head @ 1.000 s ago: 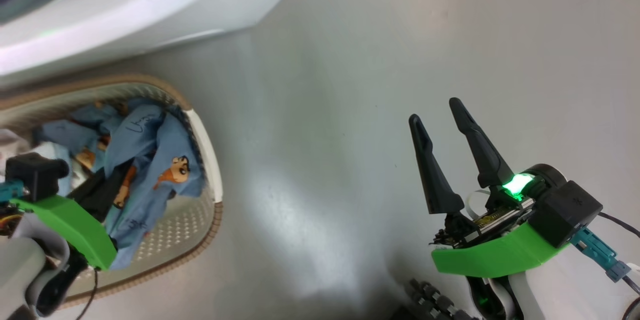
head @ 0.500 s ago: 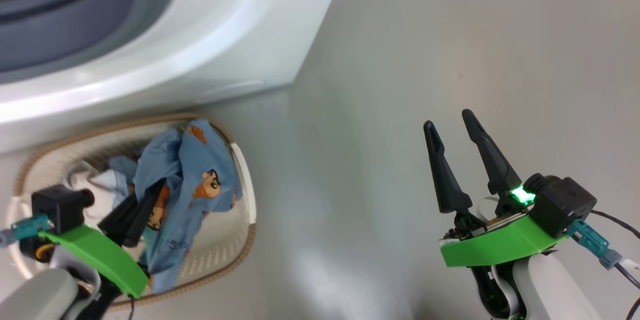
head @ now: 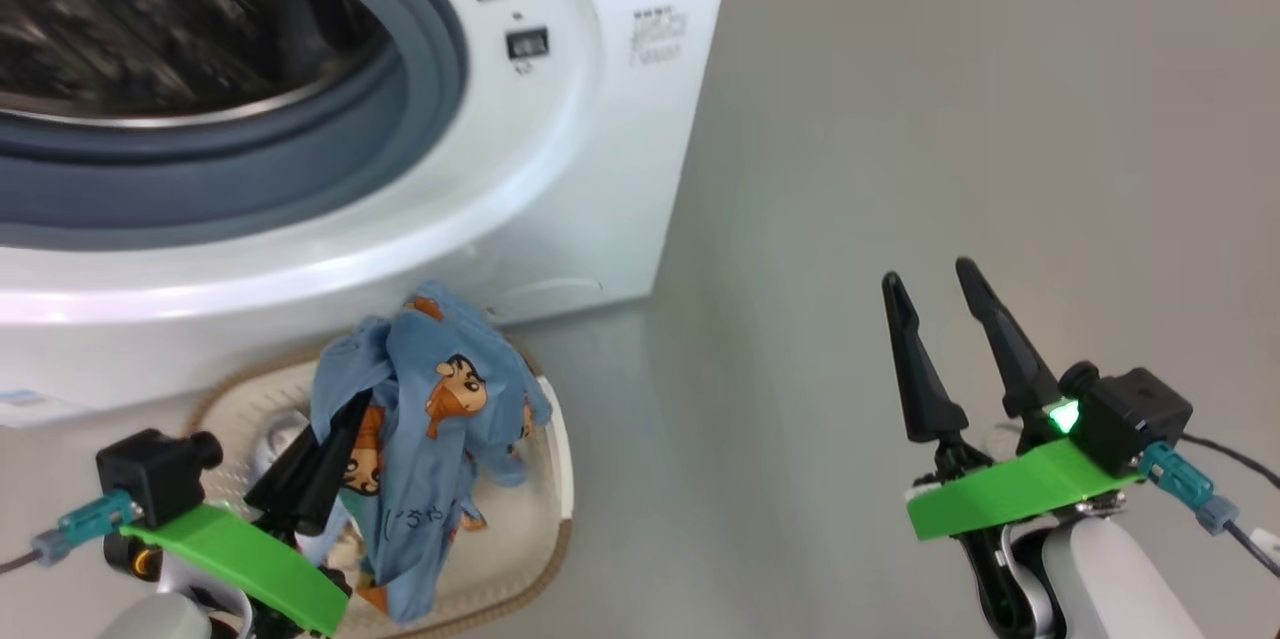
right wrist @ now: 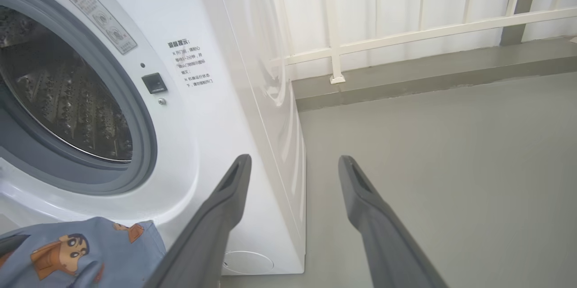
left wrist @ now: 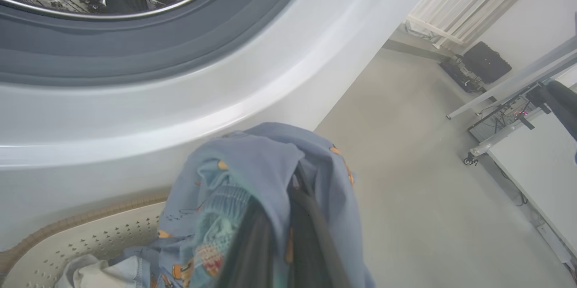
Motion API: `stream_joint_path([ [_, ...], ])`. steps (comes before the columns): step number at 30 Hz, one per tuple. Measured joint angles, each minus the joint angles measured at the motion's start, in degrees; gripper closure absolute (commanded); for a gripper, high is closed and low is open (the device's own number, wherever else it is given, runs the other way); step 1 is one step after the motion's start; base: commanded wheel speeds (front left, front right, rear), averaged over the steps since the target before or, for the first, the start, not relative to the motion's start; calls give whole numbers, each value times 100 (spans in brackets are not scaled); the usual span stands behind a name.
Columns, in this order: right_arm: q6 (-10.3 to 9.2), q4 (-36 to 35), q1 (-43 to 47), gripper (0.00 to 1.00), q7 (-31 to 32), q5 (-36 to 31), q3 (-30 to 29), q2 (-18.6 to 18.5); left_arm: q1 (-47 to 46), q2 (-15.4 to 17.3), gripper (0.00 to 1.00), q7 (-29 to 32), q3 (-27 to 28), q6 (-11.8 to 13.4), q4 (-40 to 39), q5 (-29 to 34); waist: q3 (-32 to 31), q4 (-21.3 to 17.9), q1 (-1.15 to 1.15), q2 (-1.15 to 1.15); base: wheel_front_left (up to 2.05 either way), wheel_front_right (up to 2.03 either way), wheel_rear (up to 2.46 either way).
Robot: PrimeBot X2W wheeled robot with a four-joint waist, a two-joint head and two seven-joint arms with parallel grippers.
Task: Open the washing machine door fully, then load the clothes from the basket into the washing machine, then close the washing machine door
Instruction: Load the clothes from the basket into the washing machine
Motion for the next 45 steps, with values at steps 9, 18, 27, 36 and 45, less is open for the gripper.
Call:
stream_joint_path([
  [9, 0, 292, 218, 0, 0, 0, -113, 1, 485, -327, 100, 0, 670, 0, -109, 282, -728, 251, 0, 0, 0, 0, 0],
  [18, 0, 535, 345, 0, 0, -42, -211, 1, 778, -590, 100, 0, 1198, 0, -189, 802, -1307, 469, 0, 0, 0, 0, 0],
  [27, 0, 610, 505, 0, 0, -107, -359, 3, 950, -787, 100, -1, 1595, 87, -477, 1190, -1728, 698, 1, 0, 0, 0, 0],
  [36, 0, 735, 531, 0, 0, -181, -357, 3, 1006, -784, 100, -1, 1641, 263, -586, 1284, -1856, 767, 1, 0, 0, 0, 0],
  [45, 0, 761, 531, 0, 0, -204, -324, 3, 994, -794, 100, -1, 1684, 289, -502, 1291, -1824, 711, 1, 0, 0, 0, 0],
])
